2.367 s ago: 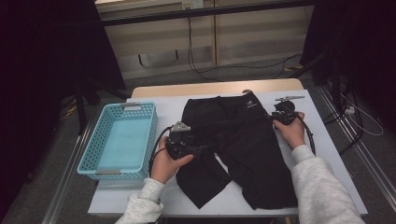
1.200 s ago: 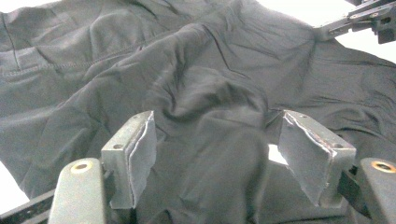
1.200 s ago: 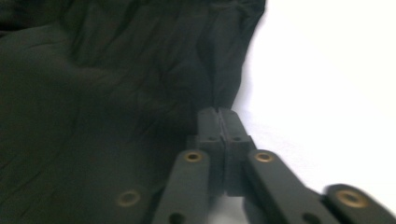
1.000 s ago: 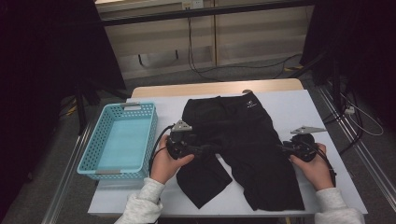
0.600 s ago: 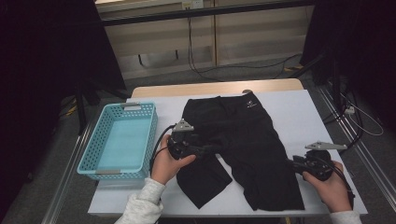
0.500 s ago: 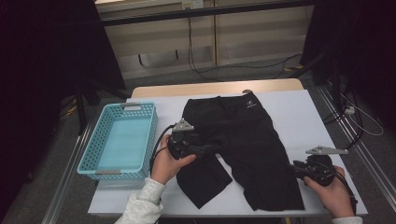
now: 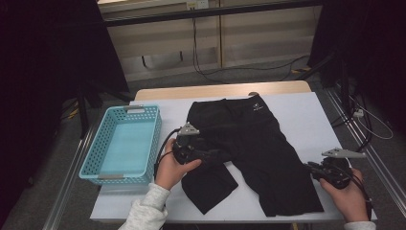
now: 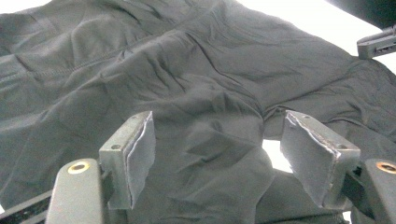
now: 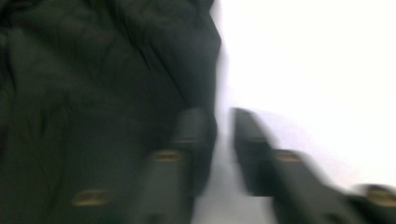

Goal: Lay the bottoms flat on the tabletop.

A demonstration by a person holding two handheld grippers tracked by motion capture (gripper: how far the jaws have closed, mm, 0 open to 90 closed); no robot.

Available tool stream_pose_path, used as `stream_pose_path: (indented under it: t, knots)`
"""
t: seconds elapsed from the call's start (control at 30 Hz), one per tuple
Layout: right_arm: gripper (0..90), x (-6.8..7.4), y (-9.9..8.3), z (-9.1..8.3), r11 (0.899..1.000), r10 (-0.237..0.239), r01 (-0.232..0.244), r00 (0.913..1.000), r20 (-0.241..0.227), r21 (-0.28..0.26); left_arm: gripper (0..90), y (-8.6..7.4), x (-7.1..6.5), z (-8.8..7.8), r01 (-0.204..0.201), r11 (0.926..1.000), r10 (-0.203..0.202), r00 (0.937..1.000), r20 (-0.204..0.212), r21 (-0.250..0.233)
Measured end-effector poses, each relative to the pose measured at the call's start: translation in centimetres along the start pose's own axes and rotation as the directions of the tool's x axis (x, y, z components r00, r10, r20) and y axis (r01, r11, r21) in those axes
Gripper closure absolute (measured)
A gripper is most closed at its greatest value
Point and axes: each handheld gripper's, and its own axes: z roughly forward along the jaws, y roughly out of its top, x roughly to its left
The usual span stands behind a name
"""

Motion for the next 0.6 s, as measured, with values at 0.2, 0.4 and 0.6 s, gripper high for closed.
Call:
stream_pose_path:
  t: [0.2,0.4,0.6]
  knots:
    - [46.3,3.3,1.1,-0.3,0.996,-0.079,0.077,0.9962,-0.035,-0.052,26.2,0.1,0.0,0.0,0.007,0.9999,-0.007,1.0000,-0.002,-0.008]
    - [49.4,7.2,1.3,0.5,0.989,-0.141,0.135,0.9805,-0.137,-0.053,26.1,0.3,-0.4,0.3,-0.002,1.0000,0.002,1.0000,0.007,-0.007]
    - [64.9,10.3,1.0,0.9,0.979,-0.202,0.201,0.9520,-0.230,-0.028,26.1,0.5,-0.5,0.5,-0.007,1.0000,0.007,0.9999,0.012,0.000]
